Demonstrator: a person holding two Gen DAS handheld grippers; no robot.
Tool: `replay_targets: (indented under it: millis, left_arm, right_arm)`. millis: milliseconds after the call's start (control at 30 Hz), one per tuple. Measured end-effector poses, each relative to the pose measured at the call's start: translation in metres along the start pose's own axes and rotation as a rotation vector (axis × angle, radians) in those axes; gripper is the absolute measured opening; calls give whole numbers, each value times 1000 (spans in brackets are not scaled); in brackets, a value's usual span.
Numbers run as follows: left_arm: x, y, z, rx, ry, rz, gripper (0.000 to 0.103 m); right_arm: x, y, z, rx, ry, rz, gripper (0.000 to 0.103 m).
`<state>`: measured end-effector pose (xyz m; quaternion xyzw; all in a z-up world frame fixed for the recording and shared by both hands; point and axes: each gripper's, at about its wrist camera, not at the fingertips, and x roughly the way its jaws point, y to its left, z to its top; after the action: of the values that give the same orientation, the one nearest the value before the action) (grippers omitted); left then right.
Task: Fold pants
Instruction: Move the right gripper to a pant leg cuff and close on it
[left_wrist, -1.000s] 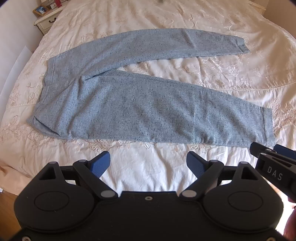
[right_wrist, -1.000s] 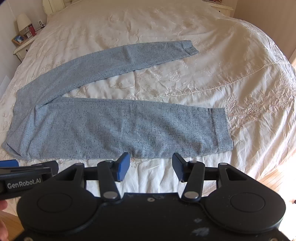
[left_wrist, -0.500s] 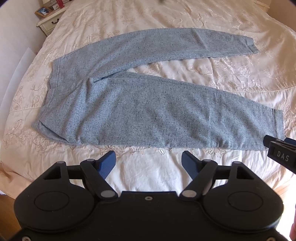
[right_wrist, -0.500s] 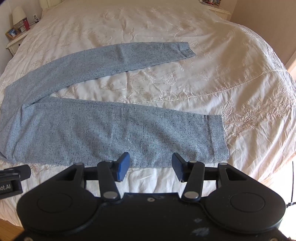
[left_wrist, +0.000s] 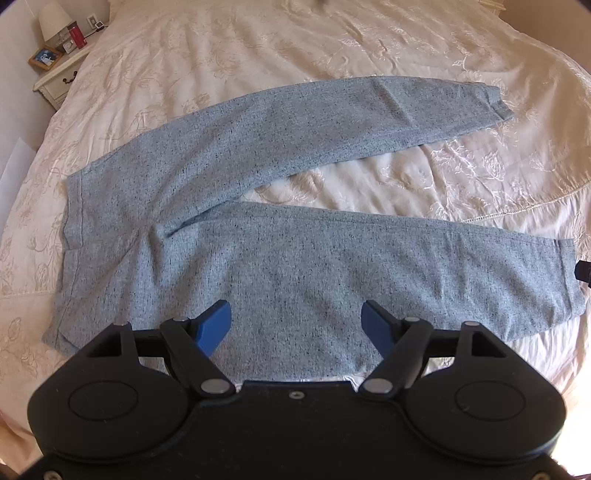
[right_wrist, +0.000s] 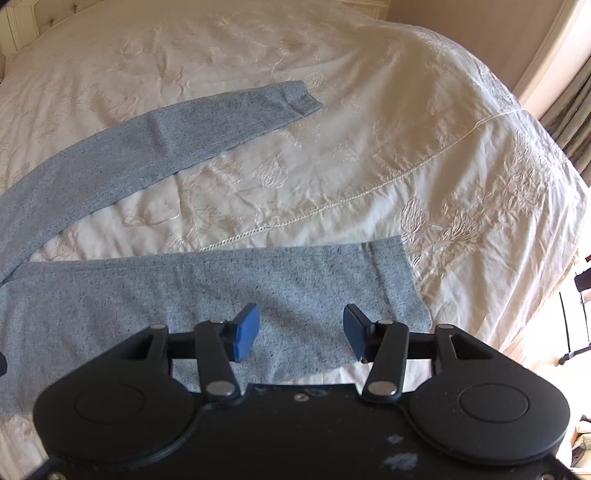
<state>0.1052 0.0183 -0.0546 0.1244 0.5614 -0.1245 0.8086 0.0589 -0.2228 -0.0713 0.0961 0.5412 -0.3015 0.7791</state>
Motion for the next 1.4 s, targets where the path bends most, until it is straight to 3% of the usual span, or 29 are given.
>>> replay_targets:
  millis: [200,500,733,867,1067,1167,1400]
  left_arm:
    - [19,29,39,33,-28,-14,79]
    - [41,62,91,-16,-71,15,76]
    - [53,85,119,-116,-69,46,73]
    - [61,91,122,-180,-52,65,69]
    - [73,75,113,-167,10,72,68]
    - [72,67,113,-162,17,76,68]
    - [77,72,122,-148,-8,111,68]
  right_arm:
    - [16,16,56,4,103,-2,49]
    - [39,41,156,45,24,61,47]
    - [91,52,236,66,-35,116,45]
    - [130,49,272,88,-4,162,41]
    - [167,33,279,85,77,141,39]
    - [181,28,292,101,75,129,38]
    - [230,46,353,271,78,143,38]
